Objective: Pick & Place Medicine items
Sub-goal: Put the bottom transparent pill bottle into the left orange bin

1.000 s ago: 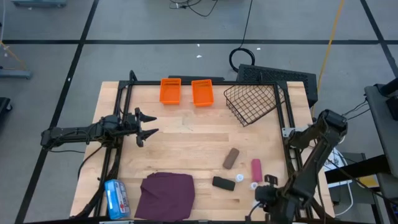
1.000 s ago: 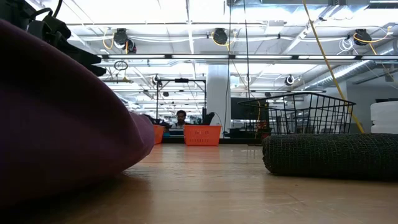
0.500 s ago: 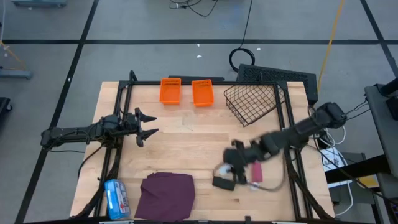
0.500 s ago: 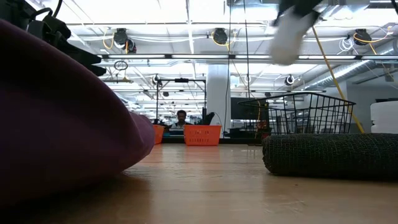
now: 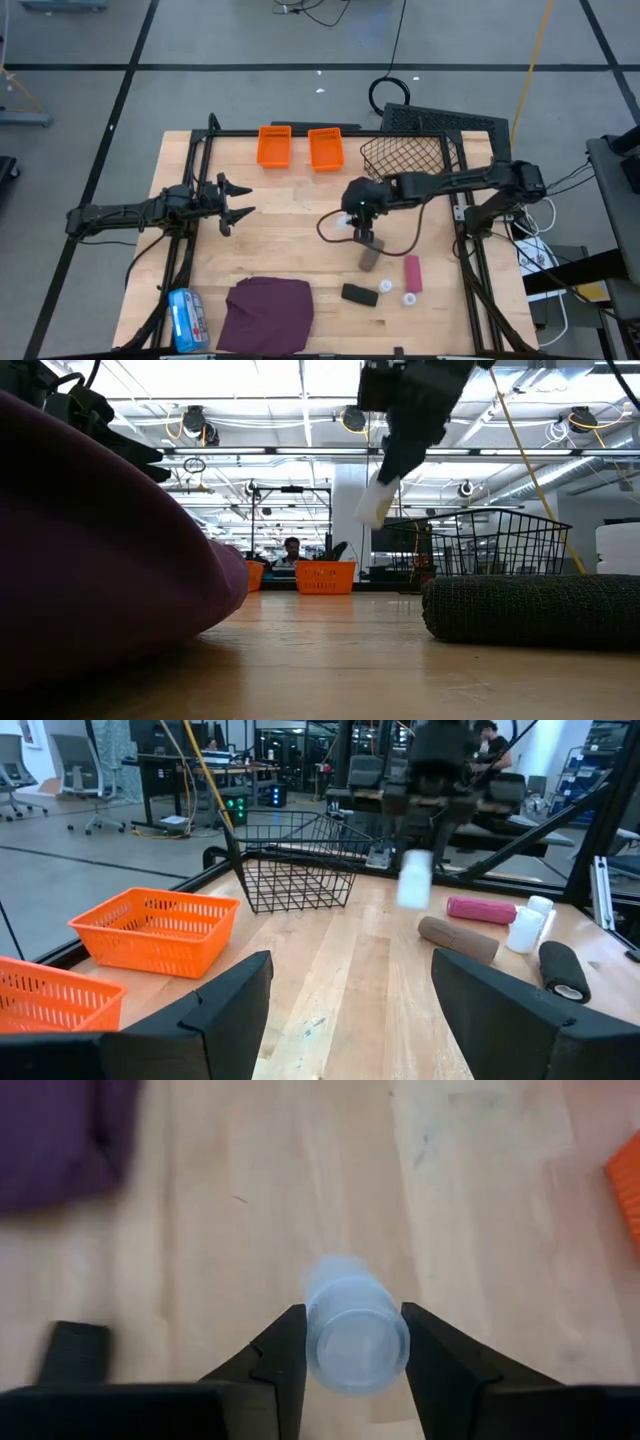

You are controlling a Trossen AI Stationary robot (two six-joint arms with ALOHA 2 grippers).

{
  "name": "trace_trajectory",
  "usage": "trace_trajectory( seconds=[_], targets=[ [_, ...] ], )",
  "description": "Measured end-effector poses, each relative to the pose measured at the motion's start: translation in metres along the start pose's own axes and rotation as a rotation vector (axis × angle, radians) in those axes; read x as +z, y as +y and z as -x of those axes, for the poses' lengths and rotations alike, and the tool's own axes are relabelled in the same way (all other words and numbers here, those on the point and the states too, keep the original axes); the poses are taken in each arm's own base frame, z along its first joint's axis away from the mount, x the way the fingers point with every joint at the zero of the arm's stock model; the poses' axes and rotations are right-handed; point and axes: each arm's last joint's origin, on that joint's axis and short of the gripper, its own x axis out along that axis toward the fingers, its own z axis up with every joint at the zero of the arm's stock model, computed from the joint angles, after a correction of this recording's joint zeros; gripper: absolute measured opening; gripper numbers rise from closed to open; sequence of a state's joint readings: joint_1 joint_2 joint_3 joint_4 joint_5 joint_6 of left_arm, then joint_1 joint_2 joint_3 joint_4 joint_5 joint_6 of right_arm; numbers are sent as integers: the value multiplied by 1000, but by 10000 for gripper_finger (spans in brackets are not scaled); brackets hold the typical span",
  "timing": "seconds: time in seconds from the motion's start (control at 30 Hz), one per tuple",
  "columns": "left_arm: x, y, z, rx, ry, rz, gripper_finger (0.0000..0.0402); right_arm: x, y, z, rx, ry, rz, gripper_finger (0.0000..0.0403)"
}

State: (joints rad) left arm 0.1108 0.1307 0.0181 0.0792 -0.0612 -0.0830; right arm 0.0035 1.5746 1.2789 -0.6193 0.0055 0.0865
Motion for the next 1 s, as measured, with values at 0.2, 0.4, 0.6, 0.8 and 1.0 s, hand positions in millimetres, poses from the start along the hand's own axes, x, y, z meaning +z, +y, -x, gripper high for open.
trace_trajectory(
  seconds=[0.2,0.4,0.6,0.8,1.0],
  targets=[
    [0,0,0,0,-5,0,283,-10,-3,-30,-84,146,67,125],
    [1,0,0,0,-6,0,283,-17,-2,-52,-109,229,95,125],
    [5,0,0,-4,-49,20,283,-21,-3,-68,-111,274,105,127],
    [11,-1,1,-11,-111,42,283,-11,4,-74,-88,165,179,128],
    [11,-1,1,-22,-110,89,283,-3,6,-71,-84,123,187,129]
  ],
)
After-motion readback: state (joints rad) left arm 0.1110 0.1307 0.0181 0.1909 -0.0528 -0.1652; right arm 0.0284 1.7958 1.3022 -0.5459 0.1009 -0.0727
